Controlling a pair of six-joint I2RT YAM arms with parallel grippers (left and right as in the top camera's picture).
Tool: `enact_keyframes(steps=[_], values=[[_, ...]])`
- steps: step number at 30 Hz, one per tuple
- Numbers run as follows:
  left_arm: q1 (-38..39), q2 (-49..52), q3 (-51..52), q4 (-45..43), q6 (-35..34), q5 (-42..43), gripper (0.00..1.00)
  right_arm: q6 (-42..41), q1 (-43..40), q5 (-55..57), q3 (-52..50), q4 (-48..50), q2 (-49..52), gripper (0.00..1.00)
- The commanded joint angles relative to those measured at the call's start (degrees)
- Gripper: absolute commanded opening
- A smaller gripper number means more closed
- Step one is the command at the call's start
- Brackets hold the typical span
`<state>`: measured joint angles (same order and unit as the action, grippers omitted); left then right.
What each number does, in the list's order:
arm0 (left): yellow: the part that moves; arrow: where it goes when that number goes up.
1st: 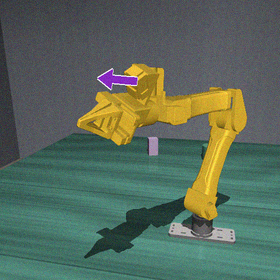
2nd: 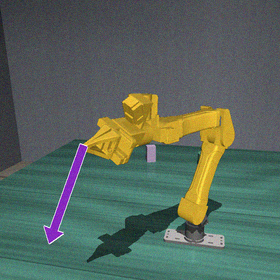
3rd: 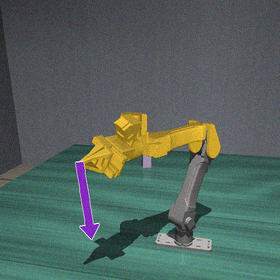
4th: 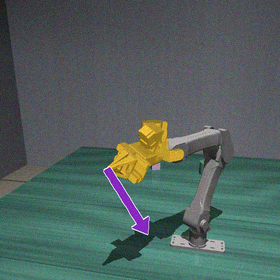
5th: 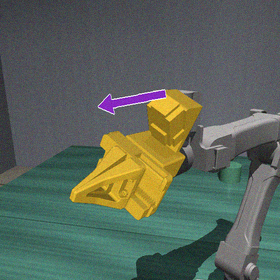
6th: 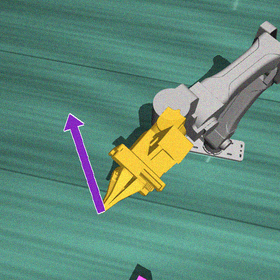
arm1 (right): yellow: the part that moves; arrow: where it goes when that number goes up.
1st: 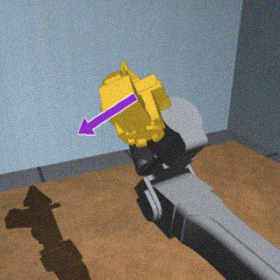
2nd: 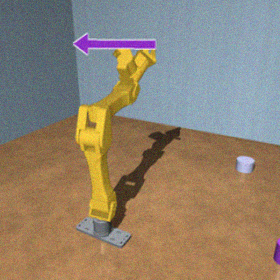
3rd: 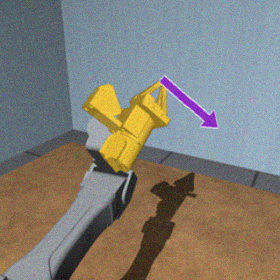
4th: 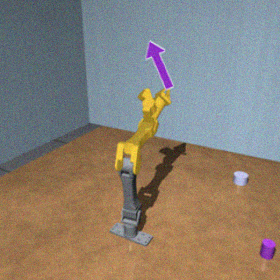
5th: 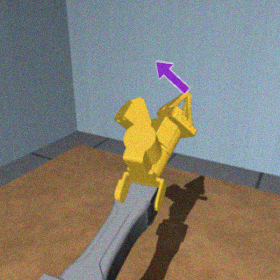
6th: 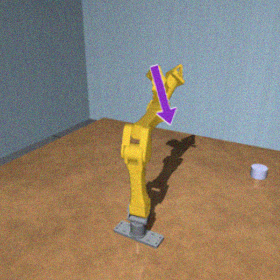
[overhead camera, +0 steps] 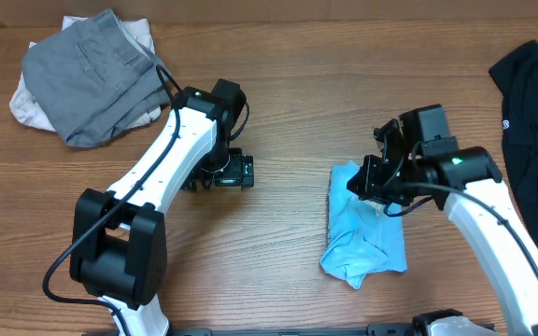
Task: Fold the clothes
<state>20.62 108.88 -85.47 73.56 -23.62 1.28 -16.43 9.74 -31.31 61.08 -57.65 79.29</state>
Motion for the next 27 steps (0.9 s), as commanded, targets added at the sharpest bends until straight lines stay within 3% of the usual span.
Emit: enact_keyframes(steps=[1,5,10,16,20,27], values=[[-0.13,-0.22,0.22,0.0,0.92,0.24,1.0,11.23,-2.73,-18.82,-3.58,3.06,3.26,0.08],[-0.13,-0.22,0.22,0.04,0.92,0.26,1.0,12.41,-4.5,-27.56,-7.34,9.46,9.16,0.08],[-0.13,-0.22,0.24,0.17,0.96,0.24,1.0,12.22,-4.68,-29.83,-8.52,14.53,17.99,0.08],[-0.13,-0.22,0.24,0.72,1.42,0.22,1.0,11.52,-8.13,-26.73,-8.52,18.75,25.29,0.06],[-0.13,-0.22,0.24,0.28,1.38,0.24,1.0,10.43,-11.17,-19.43,-8.55,18.82,26.84,0.16],[-0.13,-0.22,0.24,0.17,1.38,0.24,1.0,9.77,-14.91,-15.19,-8.55,21.94,28.46,0.22]])
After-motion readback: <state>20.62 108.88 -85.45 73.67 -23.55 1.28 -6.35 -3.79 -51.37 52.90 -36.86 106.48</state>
